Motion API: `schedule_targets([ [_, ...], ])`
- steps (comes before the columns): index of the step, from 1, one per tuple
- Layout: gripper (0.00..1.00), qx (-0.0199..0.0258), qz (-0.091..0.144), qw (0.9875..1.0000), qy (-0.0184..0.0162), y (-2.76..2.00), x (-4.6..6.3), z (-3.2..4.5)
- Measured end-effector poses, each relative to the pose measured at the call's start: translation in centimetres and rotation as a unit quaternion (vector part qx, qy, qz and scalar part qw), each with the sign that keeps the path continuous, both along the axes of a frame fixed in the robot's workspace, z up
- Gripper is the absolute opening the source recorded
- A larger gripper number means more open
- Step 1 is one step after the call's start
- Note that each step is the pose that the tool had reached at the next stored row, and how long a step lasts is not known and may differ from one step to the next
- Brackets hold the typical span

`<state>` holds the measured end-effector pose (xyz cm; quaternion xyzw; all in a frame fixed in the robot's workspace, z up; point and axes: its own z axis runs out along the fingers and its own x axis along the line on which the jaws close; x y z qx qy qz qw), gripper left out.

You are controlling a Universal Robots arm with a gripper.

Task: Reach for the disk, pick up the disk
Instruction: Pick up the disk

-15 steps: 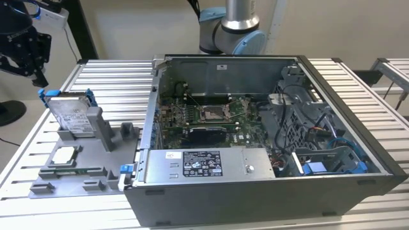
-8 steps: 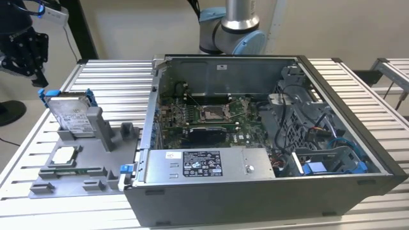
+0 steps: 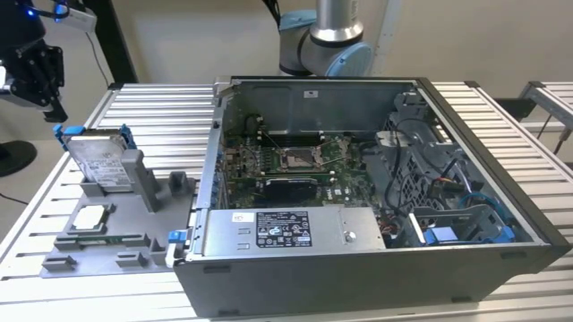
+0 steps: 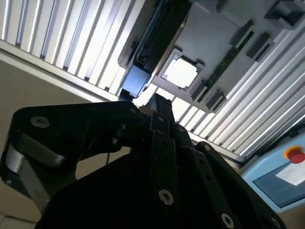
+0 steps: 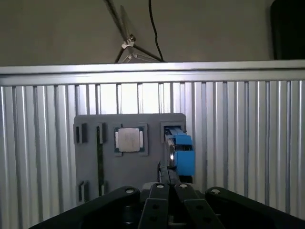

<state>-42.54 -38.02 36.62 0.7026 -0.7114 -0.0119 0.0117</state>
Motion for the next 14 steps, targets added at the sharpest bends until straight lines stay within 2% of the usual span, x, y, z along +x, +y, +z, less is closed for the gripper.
schedule_targets([
  [3, 0.0, 0.0005, 0.019, 0.9998, -0.0074, 0.0, 0.0, -0.03],
  [6, 0.0, 0.0019, 0.023, 0.9996, -0.0138, 0.0, 0.04, -0.16],
  [14, 0.0, 0.0018, 0.018, 0.9997, -0.0146, 0.03, 0.04, -0.5],
])
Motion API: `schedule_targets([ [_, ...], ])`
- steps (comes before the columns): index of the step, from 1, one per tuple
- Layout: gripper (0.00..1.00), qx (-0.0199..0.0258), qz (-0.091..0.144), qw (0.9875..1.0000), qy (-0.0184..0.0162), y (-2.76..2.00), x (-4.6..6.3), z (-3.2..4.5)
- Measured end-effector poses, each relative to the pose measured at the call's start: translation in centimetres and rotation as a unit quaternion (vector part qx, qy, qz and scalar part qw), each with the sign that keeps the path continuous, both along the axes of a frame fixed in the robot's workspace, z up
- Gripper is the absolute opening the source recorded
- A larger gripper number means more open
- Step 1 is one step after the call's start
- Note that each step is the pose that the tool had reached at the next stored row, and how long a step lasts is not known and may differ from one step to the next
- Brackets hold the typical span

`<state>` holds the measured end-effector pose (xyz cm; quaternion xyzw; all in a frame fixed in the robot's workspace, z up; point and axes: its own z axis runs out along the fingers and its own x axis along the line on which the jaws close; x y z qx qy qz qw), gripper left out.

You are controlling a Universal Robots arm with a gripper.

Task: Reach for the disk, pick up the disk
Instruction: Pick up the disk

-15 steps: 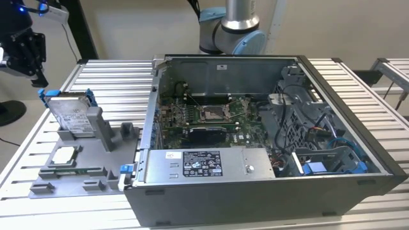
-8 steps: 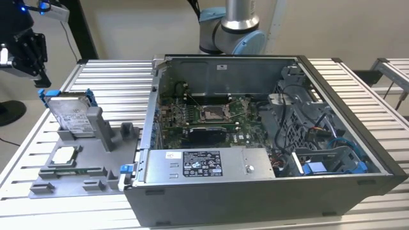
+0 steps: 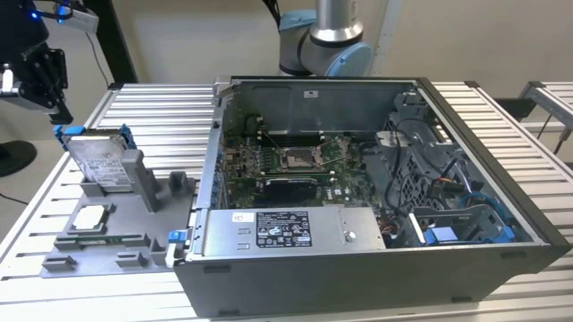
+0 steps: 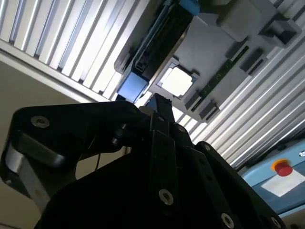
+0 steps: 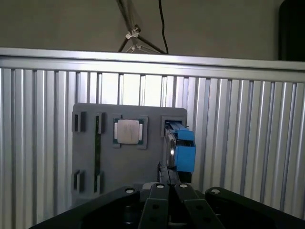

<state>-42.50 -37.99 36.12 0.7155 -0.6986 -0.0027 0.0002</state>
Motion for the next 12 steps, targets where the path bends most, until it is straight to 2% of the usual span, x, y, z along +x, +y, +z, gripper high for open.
schedule_targets([
  [6, 0.0, 0.0, -0.001, 1.0, 0.0001, 0.0, 0.0, -0.01],
  [7, 1.0, 0.0, -0.001, 1.0, 0.0, 0.0, 0.0, -0.01],
  [12, 1.0, 0.0, -0.001, 1.0, 0.0001, 0.0, 0.0, -0.02],
])
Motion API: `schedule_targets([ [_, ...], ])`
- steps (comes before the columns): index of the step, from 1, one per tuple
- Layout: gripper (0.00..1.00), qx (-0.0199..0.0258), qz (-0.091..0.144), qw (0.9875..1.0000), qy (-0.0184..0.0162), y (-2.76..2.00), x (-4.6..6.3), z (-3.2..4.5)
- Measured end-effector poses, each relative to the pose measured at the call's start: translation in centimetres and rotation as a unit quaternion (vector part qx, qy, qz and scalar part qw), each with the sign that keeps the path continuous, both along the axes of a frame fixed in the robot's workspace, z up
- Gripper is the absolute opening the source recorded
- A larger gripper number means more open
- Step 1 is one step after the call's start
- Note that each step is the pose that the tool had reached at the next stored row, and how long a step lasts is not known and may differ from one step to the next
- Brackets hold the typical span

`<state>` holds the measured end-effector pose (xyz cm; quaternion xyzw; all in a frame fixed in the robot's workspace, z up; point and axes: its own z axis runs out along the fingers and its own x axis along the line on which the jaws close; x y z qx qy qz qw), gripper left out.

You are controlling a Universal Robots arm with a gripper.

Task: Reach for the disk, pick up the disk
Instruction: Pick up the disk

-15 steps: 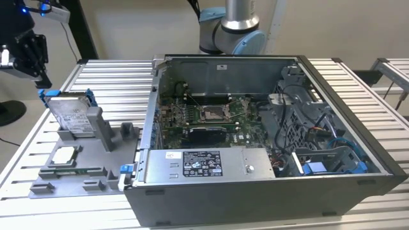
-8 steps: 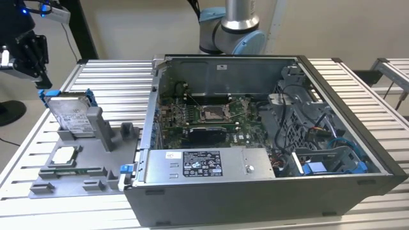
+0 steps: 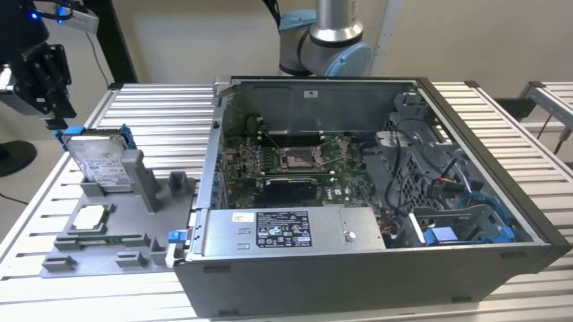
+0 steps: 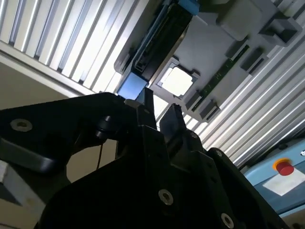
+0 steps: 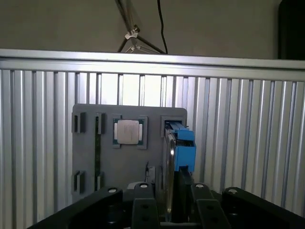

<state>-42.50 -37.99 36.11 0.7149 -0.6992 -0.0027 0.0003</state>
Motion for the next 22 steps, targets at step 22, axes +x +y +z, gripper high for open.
schedule_targets([
  [22, 1.0, 0.0017, 0.0, 1.0, -0.0001, 0.57, 0.0, -2.22],
])
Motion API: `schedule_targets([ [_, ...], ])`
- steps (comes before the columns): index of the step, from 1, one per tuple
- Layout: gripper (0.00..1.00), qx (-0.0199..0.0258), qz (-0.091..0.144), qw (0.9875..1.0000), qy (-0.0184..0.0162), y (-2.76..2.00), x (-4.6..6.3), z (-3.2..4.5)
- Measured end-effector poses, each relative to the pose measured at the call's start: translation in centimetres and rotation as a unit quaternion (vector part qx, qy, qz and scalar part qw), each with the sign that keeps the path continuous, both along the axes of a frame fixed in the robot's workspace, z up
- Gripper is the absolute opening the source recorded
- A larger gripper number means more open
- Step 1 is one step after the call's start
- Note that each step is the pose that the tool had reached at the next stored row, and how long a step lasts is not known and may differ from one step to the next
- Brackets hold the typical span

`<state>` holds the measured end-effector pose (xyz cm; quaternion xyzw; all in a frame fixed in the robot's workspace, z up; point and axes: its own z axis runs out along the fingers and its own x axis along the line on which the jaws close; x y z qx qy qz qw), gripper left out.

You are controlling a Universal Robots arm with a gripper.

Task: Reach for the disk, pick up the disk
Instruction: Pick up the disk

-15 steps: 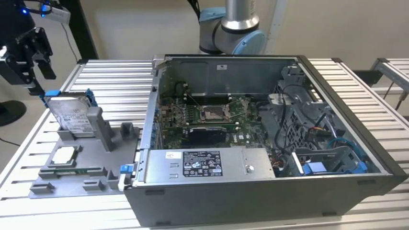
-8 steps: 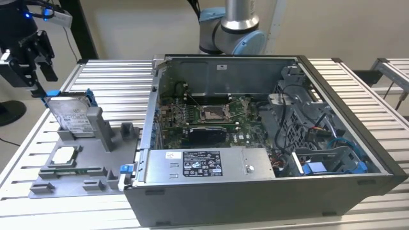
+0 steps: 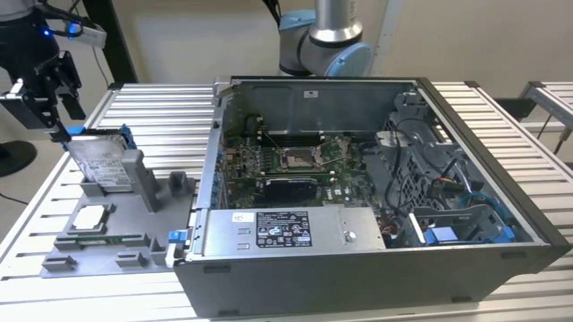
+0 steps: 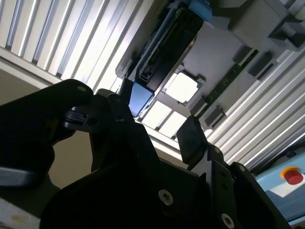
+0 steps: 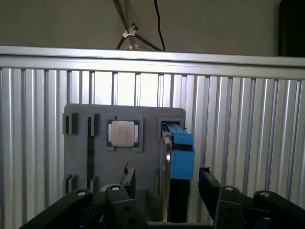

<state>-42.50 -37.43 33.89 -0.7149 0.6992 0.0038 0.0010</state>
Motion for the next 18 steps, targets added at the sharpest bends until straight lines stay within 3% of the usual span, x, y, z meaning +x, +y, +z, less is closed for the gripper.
schedule_targets([
  [12, 1.0, 0.004, 0.0, 1.0, -0.0001, 1.07, 0.0, -2.13],
  [18, 1.0, 0.004, 0.0, 1.0, 0.0001, 1.21, 0.0, -3.21],
])
